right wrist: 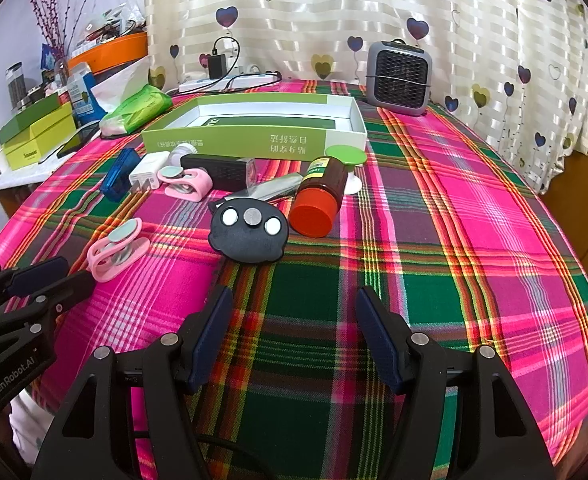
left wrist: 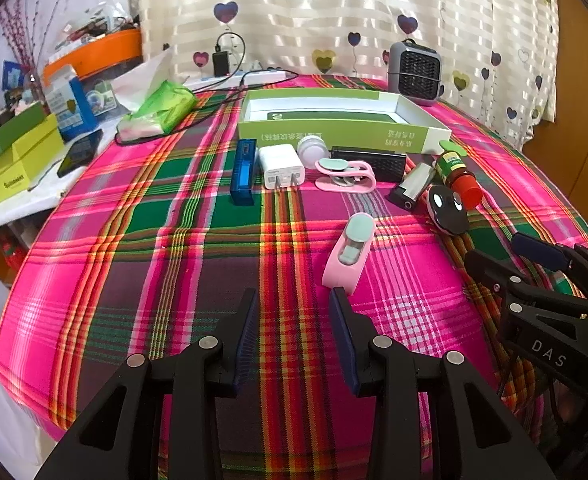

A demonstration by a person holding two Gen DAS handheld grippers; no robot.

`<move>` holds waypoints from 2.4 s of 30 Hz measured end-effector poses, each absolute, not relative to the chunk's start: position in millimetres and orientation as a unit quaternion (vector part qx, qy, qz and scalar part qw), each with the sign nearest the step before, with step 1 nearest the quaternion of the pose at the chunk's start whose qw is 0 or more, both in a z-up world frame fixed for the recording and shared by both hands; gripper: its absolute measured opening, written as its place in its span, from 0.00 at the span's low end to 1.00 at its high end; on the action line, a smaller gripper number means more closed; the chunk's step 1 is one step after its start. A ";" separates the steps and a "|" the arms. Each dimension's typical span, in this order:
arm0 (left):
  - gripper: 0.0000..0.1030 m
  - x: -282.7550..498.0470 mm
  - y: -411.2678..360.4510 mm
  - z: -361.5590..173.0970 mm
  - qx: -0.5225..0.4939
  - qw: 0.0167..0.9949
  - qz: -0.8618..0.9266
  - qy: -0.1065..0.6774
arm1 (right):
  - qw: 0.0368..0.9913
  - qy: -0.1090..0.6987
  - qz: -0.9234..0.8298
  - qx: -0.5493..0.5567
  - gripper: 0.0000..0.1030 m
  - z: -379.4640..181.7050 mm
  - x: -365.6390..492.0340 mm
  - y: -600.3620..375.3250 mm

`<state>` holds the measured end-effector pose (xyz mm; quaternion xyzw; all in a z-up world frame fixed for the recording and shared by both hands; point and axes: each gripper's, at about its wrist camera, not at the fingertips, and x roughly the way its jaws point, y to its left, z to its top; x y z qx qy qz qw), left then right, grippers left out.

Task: Organize rigid objects

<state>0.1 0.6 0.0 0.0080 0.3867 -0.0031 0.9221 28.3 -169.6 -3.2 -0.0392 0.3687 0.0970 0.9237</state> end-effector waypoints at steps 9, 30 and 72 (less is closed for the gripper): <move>0.33 3.2 -1.3 -1.2 -0.004 0.921 -0.021 0.390 | 0.921 0.372 0.109 -0.041 0.63 -4.5 28.5 -171.4; 0.36 10.9 -15.0 5.2 0.014 0.907 -0.122 0.403 | 0.904 0.356 0.225 -0.069 0.63 7.2 49.7 -162.7; 0.16 60.3 2.7 35.5 0.004 0.918 -0.117 0.379 | 0.896 0.369 0.240 -0.067 0.48 27.3 80.3 -154.6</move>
